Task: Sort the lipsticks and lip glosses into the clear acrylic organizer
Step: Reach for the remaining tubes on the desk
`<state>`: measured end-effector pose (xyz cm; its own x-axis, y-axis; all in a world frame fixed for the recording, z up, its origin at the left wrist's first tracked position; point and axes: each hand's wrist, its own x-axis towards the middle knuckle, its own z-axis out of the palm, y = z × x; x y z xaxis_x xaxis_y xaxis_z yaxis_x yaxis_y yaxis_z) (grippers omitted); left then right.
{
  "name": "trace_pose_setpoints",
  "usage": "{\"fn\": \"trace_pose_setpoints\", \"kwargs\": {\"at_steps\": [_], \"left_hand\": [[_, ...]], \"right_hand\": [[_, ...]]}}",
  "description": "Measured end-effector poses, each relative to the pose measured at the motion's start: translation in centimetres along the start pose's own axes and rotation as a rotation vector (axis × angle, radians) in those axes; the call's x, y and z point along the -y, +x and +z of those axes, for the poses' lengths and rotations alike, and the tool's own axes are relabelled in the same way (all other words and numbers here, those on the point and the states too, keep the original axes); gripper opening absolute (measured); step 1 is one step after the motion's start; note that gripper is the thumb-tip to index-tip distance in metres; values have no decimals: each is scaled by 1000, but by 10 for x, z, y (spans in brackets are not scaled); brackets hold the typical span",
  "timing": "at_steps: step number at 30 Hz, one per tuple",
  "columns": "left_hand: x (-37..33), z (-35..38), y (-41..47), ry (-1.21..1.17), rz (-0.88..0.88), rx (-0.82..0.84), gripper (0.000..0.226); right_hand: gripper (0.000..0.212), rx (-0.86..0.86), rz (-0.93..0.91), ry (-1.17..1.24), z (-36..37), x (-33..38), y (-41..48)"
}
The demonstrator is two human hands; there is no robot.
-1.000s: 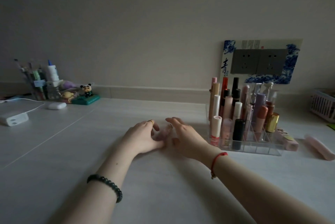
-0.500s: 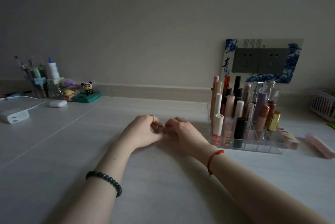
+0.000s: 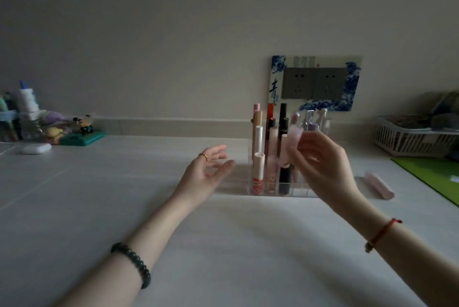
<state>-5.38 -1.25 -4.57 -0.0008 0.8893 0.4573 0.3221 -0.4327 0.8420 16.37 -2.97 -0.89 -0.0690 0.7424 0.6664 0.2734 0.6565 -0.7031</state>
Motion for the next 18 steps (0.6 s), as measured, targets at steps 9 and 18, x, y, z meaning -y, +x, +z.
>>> {"fn": "trace_pose_setpoints", "kwargs": {"at_steps": [9, 18], "left_hand": [[13, 42, -11, 109, -45, 91, 55], [11, 44, -11, 174, -31, 107, 55]], "right_hand": [[13, -79, 70, -70, -28, -37, 2], [14, 5, 82, -347, -23, -47, -4]]}}
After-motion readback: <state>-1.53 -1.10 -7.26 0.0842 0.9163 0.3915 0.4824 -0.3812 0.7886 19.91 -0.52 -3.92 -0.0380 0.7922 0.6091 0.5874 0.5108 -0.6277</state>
